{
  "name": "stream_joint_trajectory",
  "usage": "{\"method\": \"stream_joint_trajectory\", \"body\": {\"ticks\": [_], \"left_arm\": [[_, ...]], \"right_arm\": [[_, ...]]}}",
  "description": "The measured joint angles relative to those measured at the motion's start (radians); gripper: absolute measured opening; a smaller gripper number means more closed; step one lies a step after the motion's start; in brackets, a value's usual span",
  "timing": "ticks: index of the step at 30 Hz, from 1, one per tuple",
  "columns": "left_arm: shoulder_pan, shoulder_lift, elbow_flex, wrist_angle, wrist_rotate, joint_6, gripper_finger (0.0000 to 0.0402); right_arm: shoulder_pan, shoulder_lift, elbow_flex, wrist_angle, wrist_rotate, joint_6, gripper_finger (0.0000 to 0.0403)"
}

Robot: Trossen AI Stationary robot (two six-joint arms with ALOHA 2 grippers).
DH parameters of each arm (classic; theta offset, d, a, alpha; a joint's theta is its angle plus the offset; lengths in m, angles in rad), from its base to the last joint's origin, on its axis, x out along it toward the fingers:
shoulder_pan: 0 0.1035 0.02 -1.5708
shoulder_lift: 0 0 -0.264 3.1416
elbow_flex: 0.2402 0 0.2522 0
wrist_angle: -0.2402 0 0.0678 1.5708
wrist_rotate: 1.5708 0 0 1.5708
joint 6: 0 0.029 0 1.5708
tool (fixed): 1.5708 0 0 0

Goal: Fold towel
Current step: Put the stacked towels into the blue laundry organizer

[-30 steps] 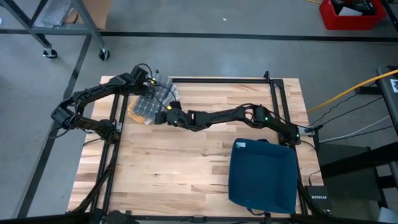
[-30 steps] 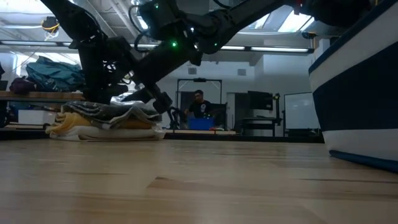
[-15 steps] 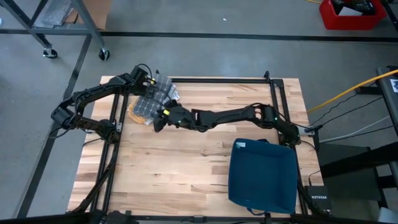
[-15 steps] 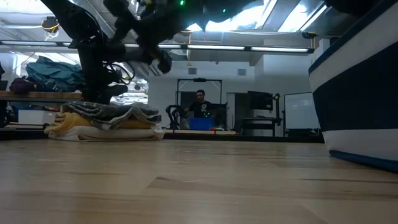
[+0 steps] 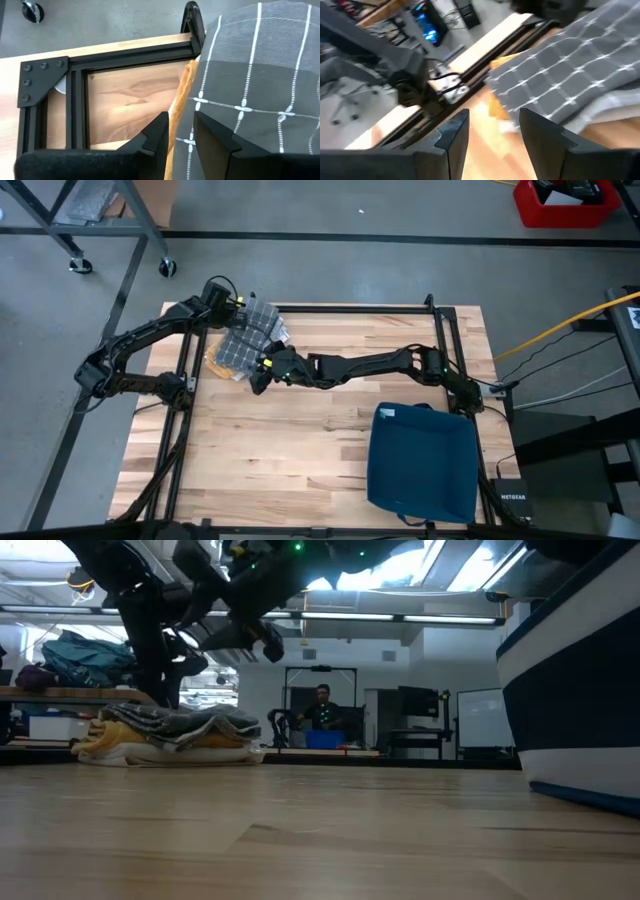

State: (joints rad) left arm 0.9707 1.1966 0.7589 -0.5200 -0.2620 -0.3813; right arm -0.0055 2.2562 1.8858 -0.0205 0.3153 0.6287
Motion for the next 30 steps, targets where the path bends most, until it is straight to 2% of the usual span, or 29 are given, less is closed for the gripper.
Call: {"method": "stream_joint_trajectory", "body": {"ticks": [3,8,13,19,24,30], "left_arm": [[0.0,0.005,0.0,0.001,-0.008,0.0,0.0081],[-0.002,0.007,0.0,-0.011,-0.013,0.021,0.0079],[-0.017,0.008,0.0,-0.055,-0.014,0.049,0.0053],[-0.042,0.008,-0.013,-0.09,-0.032,0.102,0.0007],[-0.082,0.011,-0.059,-0.074,-0.107,0.119,0.0003],[-0.106,0.04,-0.125,-0.047,-0.138,0.037,0.0002]], "right_arm": [[0.0,0.0,0.0,0.004,-0.066,-0.001,0.0177],[0.009,-0.007,0.0,0.014,-0.108,-0.012,0.0177],[0.027,-0.064,-0.001,-0.015,-0.092,-0.117,0.0177],[0.026,-0.183,0.0,-0.122,-0.016,-0.218,0.0177],[0.026,-0.274,0.0,-0.222,0.032,-0.284,0.0177],[0.026,-0.344,0.0,-0.299,0.035,-0.317,0.0177]]}}
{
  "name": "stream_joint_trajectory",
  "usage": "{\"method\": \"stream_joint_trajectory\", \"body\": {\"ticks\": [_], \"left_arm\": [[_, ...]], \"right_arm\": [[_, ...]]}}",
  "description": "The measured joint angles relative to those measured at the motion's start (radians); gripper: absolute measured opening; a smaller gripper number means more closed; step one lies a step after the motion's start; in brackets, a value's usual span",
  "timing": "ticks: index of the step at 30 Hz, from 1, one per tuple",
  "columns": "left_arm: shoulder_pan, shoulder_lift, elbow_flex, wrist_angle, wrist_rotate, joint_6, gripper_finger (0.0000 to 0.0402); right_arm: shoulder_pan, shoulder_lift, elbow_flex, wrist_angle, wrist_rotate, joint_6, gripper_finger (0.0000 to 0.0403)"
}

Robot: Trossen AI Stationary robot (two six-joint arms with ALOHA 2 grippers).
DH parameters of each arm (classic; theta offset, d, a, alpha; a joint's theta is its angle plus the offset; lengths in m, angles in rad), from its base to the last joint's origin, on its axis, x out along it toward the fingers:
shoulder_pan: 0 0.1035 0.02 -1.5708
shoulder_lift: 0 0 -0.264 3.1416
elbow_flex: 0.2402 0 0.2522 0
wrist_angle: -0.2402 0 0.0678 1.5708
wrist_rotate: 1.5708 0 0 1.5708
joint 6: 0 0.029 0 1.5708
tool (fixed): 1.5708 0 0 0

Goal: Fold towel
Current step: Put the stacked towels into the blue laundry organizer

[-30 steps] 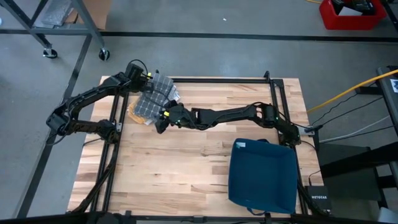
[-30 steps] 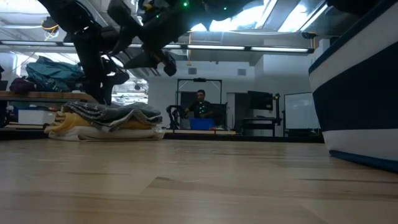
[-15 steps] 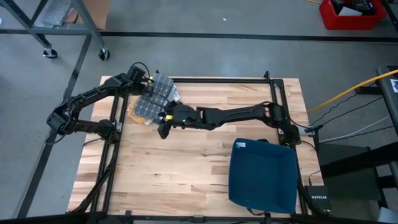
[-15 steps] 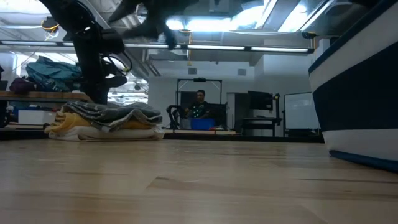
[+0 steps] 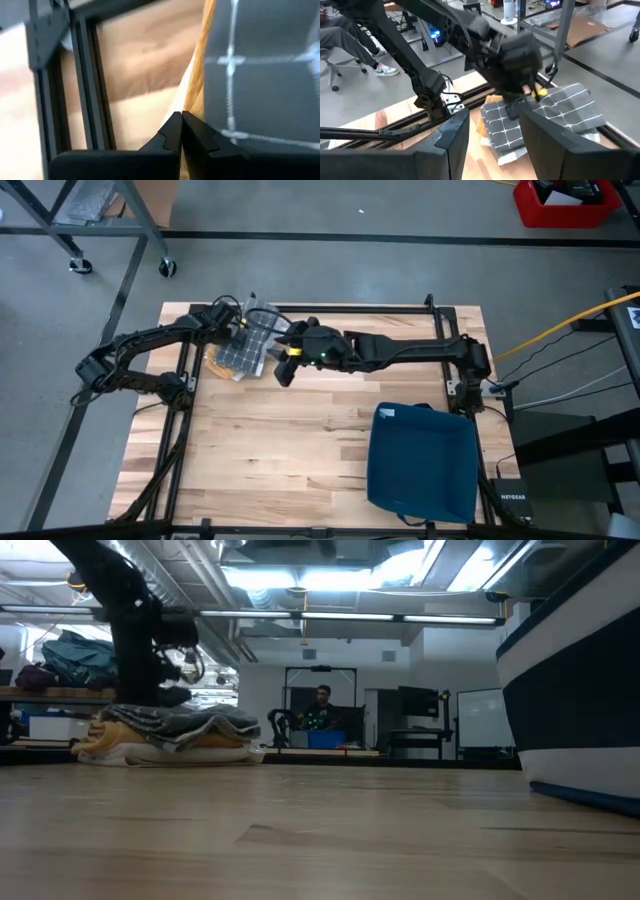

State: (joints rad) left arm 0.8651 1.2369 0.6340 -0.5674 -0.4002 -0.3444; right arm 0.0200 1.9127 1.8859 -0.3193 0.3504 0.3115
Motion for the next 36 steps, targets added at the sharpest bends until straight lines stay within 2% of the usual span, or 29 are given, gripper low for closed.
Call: {"method": "stream_joint_trajectory", "body": {"ticks": [4,8,12,15,20,25,31,36], "left_arm": [[-0.012,0.025,-0.059,0.008,0.051,-0.081,0.0002],[-0.049,0.032,-0.104,0.018,0.091,-0.14,0.0001],[-0.12,0.031,-0.122,0.011,0.116,-0.176,0.0002],[-0.19,0.03,-0.122,0.01,0.154,-0.215,0.0002],[-0.328,0.03,-0.123,0.011,0.243,-0.302,0.0002],[-0.469,0.03,-0.125,0.016,0.326,-0.434,0.0003],[-0.611,0.033,-0.129,0.084,0.443,-0.611,0.0003],[-0.725,0.033,-0.131,0.143,0.491,-0.725,0.0003]], "right_arm": [[0.0,-0.033,0.0,-0.07,0.007,-0.009,0.0177],[0.0,-0.057,0.0,-0.156,0.083,-0.057,0.0177],[-0.003,-0.082,0.0,-0.262,0.165,-0.082,0.0177],[-0.023,-0.084,0.0,-0.357,0.18,-0.074,0.0177],[-0.071,-0.066,0.0,-0.486,0.12,0.044,0.0177],[-0.102,-0.041,-0.01,-0.571,0.042,0.082,0.0177],[-0.108,-0.032,-0.115,-0.608,-0.042,0.117,0.0177],[-0.105,-0.05,-0.226,-0.613,-0.099,0.159,0.0177]]}}
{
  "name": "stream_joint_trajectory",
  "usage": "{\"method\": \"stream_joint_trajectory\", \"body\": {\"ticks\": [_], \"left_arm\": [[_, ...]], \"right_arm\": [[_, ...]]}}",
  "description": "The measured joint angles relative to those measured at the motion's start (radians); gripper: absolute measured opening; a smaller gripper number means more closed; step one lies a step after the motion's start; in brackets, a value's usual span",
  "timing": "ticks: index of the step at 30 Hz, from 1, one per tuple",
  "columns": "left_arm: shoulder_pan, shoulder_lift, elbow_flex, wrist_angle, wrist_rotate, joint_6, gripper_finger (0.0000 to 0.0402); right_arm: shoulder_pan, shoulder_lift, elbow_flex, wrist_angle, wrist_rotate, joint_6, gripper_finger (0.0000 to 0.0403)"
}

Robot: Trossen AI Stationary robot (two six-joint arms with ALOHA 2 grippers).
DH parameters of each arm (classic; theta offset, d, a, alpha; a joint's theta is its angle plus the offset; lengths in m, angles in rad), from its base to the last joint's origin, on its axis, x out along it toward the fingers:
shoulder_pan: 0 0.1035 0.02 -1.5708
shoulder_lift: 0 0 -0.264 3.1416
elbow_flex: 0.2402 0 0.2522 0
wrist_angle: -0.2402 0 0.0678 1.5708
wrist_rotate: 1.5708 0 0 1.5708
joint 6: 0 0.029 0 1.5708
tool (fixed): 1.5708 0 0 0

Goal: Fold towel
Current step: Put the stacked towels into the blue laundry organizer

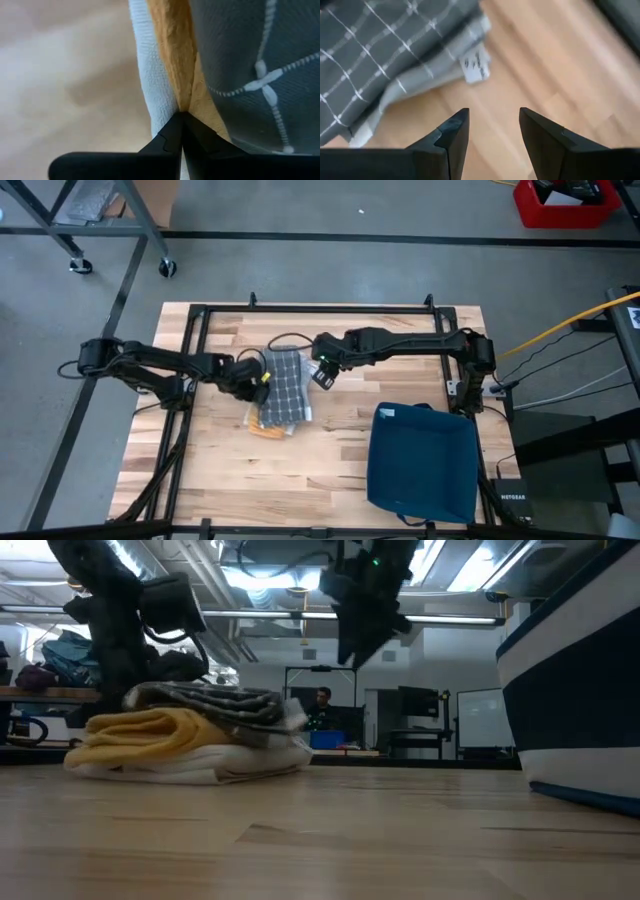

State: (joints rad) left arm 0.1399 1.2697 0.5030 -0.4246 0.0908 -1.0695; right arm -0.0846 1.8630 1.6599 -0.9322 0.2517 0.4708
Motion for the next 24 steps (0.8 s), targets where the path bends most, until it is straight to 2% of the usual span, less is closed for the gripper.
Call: {"method": "stream_joint_trajectory", "body": {"ticks": [6,10,12,14,20,24], "left_arm": [[-0.141,0.0,0.0,0.062,-0.012,-0.11,0.0003],[-0.211,-0.026,0.0,0.075,-0.176,-0.13,0.0003],[-0.222,-0.068,-0.002,0.063,-0.259,-0.151,0.0003],[-0.224,-0.127,-0.001,0.037,-0.296,-0.16,0.0003],[-0.241,-0.32,-0.001,-0.077,-0.348,-0.173,0.0003],[-0.24,-0.41,0.0,-0.147,-0.364,-0.097,0.0003]], "right_arm": [[0.008,-0.041,-0.118,0.073,-0.119,0.048,0.0177],[0.019,-0.055,-0.187,0.151,-0.214,0.049,0.0177],[0.021,-0.056,-0.209,0.186,-0.273,0.049,0.0177],[0.021,-0.056,-0.233,0.204,-0.317,0.051,0.0177],[0.019,-0.056,-0.278,0.299,-0.365,0.103,0.0177],[0.02,-0.056,-0.3,0.379,-0.382,0.197,0.0177]]}}
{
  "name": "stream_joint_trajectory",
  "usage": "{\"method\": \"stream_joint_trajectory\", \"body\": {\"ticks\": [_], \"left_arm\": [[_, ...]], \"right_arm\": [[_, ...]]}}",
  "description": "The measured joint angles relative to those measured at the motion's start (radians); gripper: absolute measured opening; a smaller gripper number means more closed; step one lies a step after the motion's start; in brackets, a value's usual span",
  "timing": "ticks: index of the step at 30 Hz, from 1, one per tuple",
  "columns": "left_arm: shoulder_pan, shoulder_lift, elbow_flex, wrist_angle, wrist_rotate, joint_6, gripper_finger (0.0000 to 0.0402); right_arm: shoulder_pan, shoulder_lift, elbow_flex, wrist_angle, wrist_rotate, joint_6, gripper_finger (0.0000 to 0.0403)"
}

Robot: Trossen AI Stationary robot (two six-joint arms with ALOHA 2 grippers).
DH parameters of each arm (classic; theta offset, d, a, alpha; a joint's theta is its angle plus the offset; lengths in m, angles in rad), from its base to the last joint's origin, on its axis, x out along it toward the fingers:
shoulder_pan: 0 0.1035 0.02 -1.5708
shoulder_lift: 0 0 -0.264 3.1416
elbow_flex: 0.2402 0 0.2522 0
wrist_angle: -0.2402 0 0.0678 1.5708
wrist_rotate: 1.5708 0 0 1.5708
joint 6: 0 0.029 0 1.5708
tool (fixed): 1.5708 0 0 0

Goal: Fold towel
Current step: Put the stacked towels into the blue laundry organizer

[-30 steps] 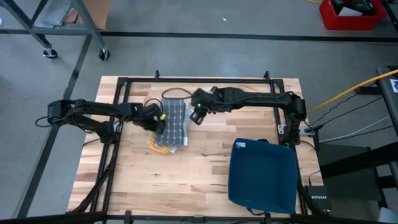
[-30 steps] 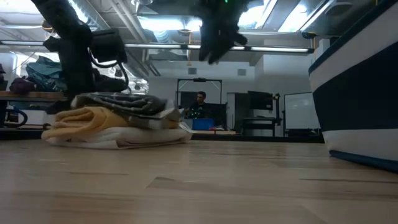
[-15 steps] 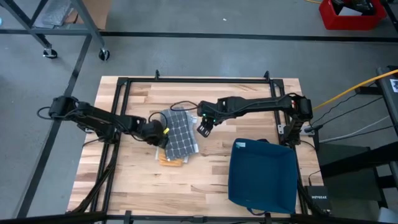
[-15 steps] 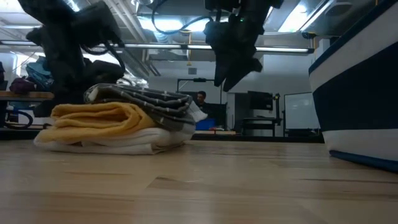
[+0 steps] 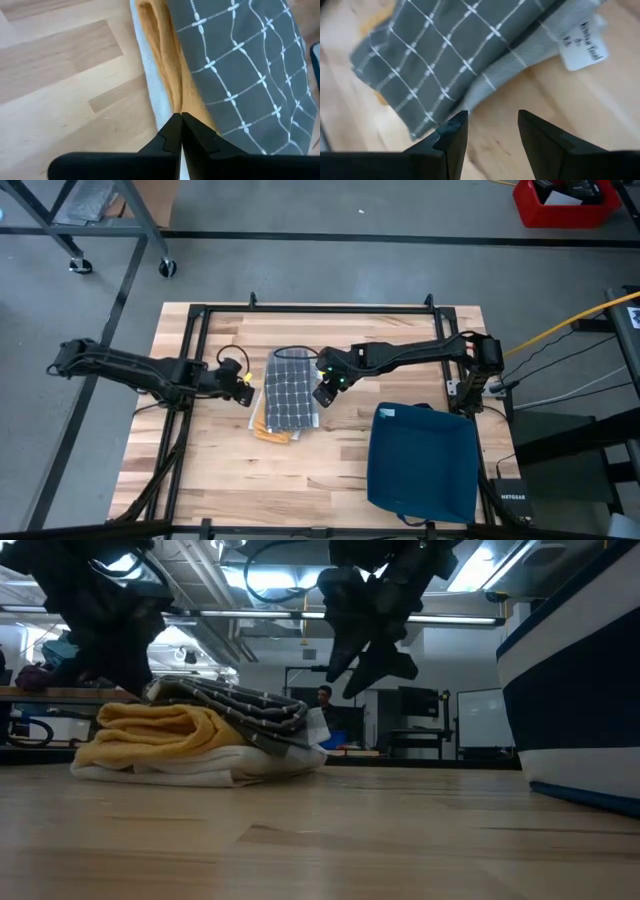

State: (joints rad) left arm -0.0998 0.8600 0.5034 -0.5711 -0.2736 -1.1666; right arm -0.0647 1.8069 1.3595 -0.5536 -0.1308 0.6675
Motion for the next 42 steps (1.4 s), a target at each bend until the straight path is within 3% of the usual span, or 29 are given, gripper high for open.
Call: {"method": "stream_joint_trajectory", "body": {"ticks": [5,9,16,21,26,31,42], "left_arm": [[0.003,-0.036,0.0,-0.009,0.002,0.126,0.0016],[0.003,-0.031,0.0,-0.012,0.014,0.207,0.0057],[0.035,-0.004,-0.016,-0.015,0.015,0.145,0.0157],[0.075,0.028,-0.057,0.064,0.016,0.028,0.0195],[0.1,0.06,-0.085,0.21,0.024,0.005,0.0201],[0.124,0.121,-0.087,0.249,0.024,-0.027,0.0199],[0.134,0.336,-0.088,0.398,0.027,-0.031,0.0198]], "right_arm": [[0.0,0.001,-0.014,0.028,-0.039,0.08,0.0177],[0.0,0.008,-0.014,0.033,-0.044,0.178,0.0177],[0.0,0.033,-0.014,0.03,-0.038,0.309,0.0177],[0.0,0.078,-0.014,0.063,-0.082,0.432,0.0177],[0.0,0.133,-0.014,0.18,-0.134,0.532,0.0177],[0.0,0.176,-0.014,0.262,-0.134,0.609,0.0177],[0.0,0.228,-0.013,0.27,-0.107,0.615,0.0177]]}}
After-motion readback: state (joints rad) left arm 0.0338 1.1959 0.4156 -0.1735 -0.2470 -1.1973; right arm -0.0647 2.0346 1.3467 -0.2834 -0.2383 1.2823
